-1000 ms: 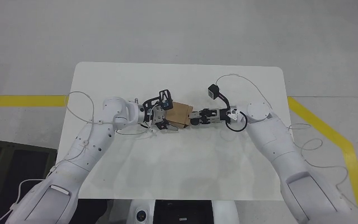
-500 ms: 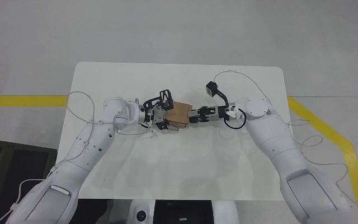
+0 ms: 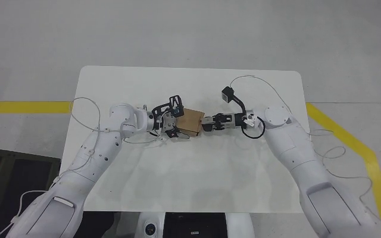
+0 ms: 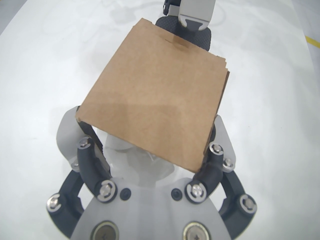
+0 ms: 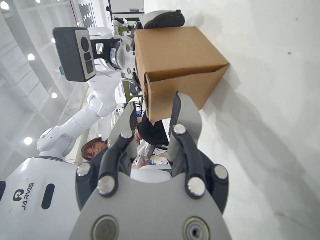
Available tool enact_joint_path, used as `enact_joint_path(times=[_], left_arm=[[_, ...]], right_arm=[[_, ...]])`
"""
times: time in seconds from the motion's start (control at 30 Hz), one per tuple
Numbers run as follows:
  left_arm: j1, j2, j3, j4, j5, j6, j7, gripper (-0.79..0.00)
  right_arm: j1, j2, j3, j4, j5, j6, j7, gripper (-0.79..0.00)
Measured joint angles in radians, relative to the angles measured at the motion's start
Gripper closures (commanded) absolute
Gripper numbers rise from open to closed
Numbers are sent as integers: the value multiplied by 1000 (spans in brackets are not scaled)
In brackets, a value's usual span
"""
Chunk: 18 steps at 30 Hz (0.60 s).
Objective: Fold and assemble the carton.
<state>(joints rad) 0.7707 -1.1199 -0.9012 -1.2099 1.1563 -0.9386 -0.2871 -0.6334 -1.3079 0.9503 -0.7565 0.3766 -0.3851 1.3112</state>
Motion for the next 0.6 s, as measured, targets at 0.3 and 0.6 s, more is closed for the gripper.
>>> enact_joint_path(times=[0.3, 0.6], left_arm=[[1, 0, 1, -2, 2, 3, -1, -785], [1, -2, 3, -3, 1, 1, 1, -785]], right_arm=[[-33, 27, 39, -63, -40, 35, -17, 0], [-31, 16, 5, -95, -43, 64, -21, 0]])
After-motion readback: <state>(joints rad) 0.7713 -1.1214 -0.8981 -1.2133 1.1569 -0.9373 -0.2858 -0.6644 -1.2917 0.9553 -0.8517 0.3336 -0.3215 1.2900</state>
